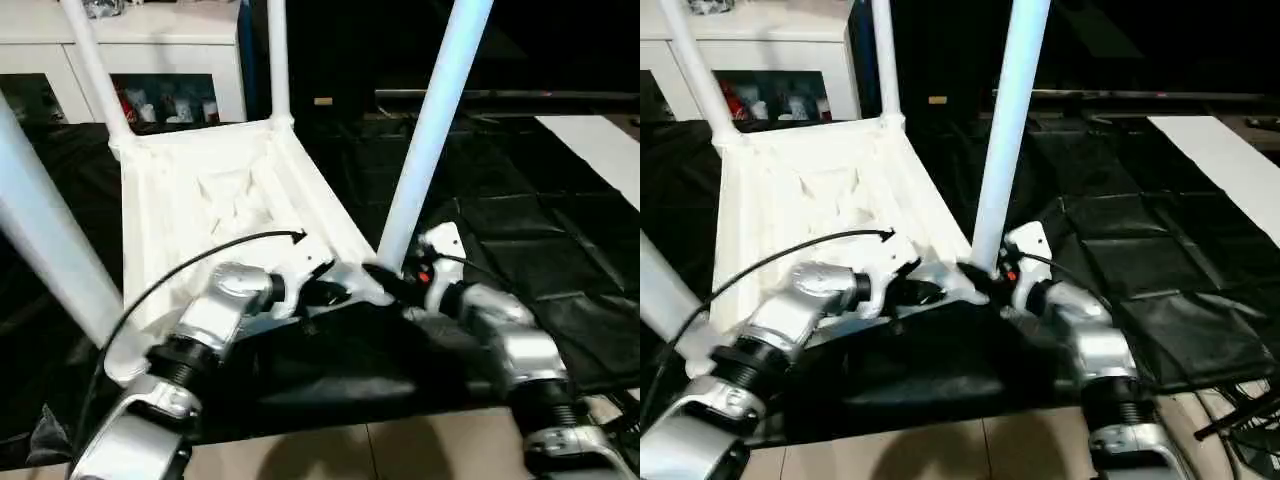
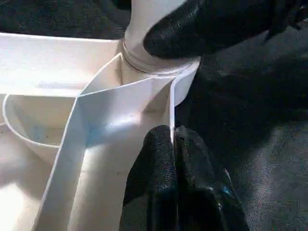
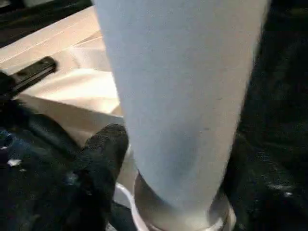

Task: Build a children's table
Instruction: Rotate leg to tighten

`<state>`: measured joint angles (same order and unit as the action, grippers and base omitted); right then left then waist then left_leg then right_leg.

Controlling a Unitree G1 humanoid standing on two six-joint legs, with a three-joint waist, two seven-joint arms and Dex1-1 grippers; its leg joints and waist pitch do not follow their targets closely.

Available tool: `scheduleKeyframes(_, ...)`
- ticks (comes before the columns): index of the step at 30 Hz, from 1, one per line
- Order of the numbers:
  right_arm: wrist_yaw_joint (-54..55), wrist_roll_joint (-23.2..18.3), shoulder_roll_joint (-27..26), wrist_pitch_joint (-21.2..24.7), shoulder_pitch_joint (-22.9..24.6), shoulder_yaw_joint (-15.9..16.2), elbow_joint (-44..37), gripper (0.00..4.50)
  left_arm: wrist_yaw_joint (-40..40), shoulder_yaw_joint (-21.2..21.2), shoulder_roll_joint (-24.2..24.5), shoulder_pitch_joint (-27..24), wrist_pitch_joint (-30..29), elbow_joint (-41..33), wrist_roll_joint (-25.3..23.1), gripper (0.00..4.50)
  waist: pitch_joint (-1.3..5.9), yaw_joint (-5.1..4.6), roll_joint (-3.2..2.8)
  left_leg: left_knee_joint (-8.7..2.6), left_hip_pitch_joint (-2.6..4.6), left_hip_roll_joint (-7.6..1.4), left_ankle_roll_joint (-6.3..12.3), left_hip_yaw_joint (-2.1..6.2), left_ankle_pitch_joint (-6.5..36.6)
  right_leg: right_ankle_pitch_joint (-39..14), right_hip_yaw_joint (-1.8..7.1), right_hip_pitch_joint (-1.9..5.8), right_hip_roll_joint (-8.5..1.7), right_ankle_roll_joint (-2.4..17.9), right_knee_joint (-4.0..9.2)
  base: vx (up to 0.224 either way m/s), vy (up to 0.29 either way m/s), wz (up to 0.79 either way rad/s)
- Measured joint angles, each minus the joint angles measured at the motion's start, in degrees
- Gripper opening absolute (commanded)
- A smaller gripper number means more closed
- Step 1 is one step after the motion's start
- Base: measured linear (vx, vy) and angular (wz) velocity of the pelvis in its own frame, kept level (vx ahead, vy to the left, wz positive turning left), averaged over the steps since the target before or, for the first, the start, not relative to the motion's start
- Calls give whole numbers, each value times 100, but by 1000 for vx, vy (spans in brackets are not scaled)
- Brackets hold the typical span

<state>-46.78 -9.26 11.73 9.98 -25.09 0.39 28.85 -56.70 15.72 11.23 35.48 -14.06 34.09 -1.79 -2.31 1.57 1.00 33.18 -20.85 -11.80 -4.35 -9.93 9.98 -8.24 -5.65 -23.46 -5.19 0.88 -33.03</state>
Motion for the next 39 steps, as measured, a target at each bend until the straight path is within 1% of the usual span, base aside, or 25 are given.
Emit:
scheduleKeyframes(1,-276,-31,104,1,0,42,-15,314,-160,38,88,-14,19,-46,41,0,0,16,0,-10,-2,-1,0,0,0,-2,-2,-3,1,-3,0,0,0,0)
scheduleKeyframes(2,-619,-69,303,8,-4,148,-45,314,-373,94,232,-73,41,-186,82,0,-1,21,1,-11,-7,-3,0,0,0,-2,-2,-9,2,0,-2,0,0,0)
scheduleKeyframes(4,-1492,-188,714,79,-3,444,-130,314,-923,147,505,-229,67,-434,237,0,-2,54,2,-20,-11,-3,1,-1,0,-1,-4,-21,2,20,-4,0,0,0)
scheduleKeyframes(5,-1847,-218,876,100,-3,561,-164,314,-1152,204,632,-249,66,-533,295,0,-3,96,3,-20,-13,-4,2,2,-1,-1,-9,-27,2,21,-5,0,0,0)
scheduleKeyframes(7,-2361,-227,1033,114,-9,707,-173,314,-1522,266,770,-284,64,-632,337,0,-3,207,3,-13,-19,-5,9,-5,-5,-1,-10,-35,0,23,-7,0,0,0)
scheduleKeyframes(10,-2794,-215,1179,122,-28,908,-175,314,-1871,352,906,-285,43,-684,368,0,-4,305,4,1,-19,-5,1,-16,0,3,-1,-33,-6,29,-9,0,0,0)
scheduleKeyframes(11,-2875,-204,1184,127,-27,933,-167,314,-1937,373,924,-285,42,-691,375,0,-5,321,5,4,-19,-5,2,-19,0,5,3,-32,-7,31,-9,0,0,0)
scheduleKeyframes(13,-2963,-182,1185,140,-27,960,-164,288,-2006,398,969,-289,42,-695,378,0,-5,342,5,15,-18,-5,2,-21,-1,8,8,-31,-7,31,-13,0,0,0)
scheduleKeyframes(15,-3000,-178,1196,169,-28,965,-164,280,-2036,421,993,-306,42,-724,392,0,-5,345,5,19,-17,-6,1,-21,-2,6,8,-29,-7,25,-15,0,0,0)
scheduleKeyframes(16,-3010,-185,1209,172,-56,1002,-169,259,-2035,428,1028,-326,38,-776,406,0,-5,338,5,21,-15,-7,1,-21,-2,6,8,-28,-7,24,-16,0,0,0)
scheduleKeyframes(22,-3038,-204,1212,173,-78,1021,-211,244,-2044,422,1056,-335,34,-839,439,0,-5,332,6,21,-14,-8,1,-21,-2,7,8,-27,-6,24,-19,0,0,0)
scheduleKeyframes(25,-2868,-203,1121,170,27,938,-294,243,-1872,393,942,-342,34,-810,430,0,-5,345,6,26,-12,-8,1,-20,-2,6,8,-24,-6,22,-20,0,0,0)
scheduleKeyframes(27,-2464,-166,996,171,56,792,-269,240,-1546,291,836,-337,48,-701,380,0,-5,327,6,37,-11,-8,1,-19,-3,6,9,-22,-6,10,-21,0,0,0)
scheduleKeyframes(29,-1807,-145,712,122,53,579,-131,234,-1099,212,676,-275,68,-508,264,0,-2,262,13,45,2,-8,0,-18,-3,6,9,-10,-6,7,-21,0,0,0)
scheduleKeyframes(31,-1123,-100,482,17,10,417,27,221,-716,182,511,-168,59,-327,195,0,-2,145,13,46,14,-5,0,-15,-3,3,8,0,-6,1,-7,0,0,0)
scheduleKeyframes(34,52,68,49,-211,-163,143,435,214,101,26,97,-40,8,7,72,0,-2,-8,13,57,42,-2,0,-9,-3,0,5,19,-6,-2,2,0,0,0)
scheduleKeyframes(37,649,148,-151,-305,-206,2,563,210,544,-32,-165,3,-70,106,15,0,-2,-71,11,59,44,-2,0,10,-2,-2,-17,26,-6,-5,18,0,0,0)
scheduleKeyframes(39,882,252,-245,-344,-216,-23,565,210,687,-77,-248,3,-94,128,-21,0,-1,-109,10,58,45,-2,0,13,-2,-2,-21,31,-6,-5,21,0,0,0)
